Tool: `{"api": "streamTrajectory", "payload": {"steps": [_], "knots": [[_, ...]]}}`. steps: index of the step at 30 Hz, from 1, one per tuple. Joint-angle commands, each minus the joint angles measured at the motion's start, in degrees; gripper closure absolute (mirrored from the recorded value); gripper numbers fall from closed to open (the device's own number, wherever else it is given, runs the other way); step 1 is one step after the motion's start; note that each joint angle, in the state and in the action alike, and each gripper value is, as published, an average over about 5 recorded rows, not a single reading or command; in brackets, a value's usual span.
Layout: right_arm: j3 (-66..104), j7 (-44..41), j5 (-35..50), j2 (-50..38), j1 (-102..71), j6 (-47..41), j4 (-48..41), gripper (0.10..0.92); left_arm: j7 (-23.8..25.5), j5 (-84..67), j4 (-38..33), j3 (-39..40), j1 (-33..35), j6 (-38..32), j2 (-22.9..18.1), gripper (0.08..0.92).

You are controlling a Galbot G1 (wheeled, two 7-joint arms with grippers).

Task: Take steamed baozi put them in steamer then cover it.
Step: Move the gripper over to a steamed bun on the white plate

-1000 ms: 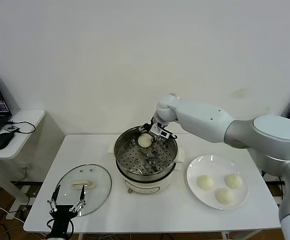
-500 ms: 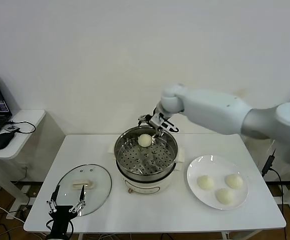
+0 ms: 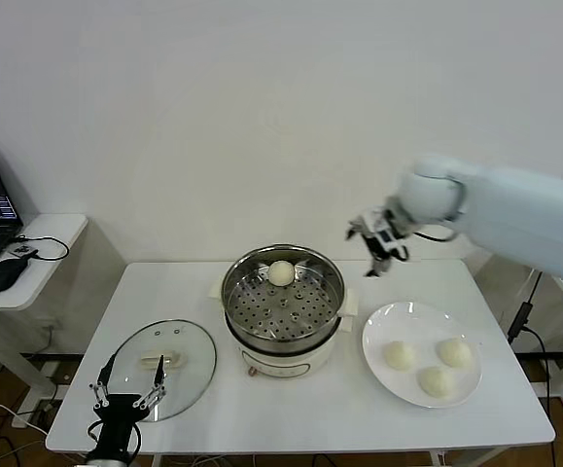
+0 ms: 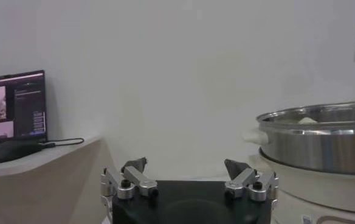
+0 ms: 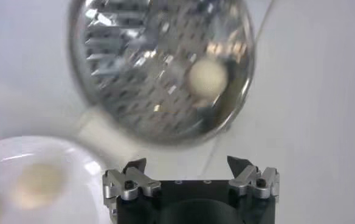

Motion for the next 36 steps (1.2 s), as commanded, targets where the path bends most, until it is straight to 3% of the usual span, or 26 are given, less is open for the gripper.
{"api": "streamTrajectory", "payload": {"steps": [1, 11, 23, 36], "knots": [[8.4, -1.5, -6.2, -17.5, -13.8, -5.0, 8.2, 0.203, 0.1, 0.2, 0.0, 0.2, -0.1, 0.2, 0.1, 0.177], [26.5, -2.0, -12.4, -16.3, -37.9, -2.0, 3.0, 0.203, 0.2, 0.7, 0.1, 0.1, -0.2, 1.1, -0.2, 0.177], [27.7, -1.4, -14.5, -7.1, -42.2, -1.0, -5.4, 0.203, 0.8, 0.7, 0.5, -0.2, -0.6, 1.9, 0.0, 0.177], [28.6, -0.4, -15.2, -1.1, -43.3, -1.1, -8.7, 0.203, 0.9, 0.7, 0.4, -0.7, -0.5, 1.9, -0.2, 0.177]]}}
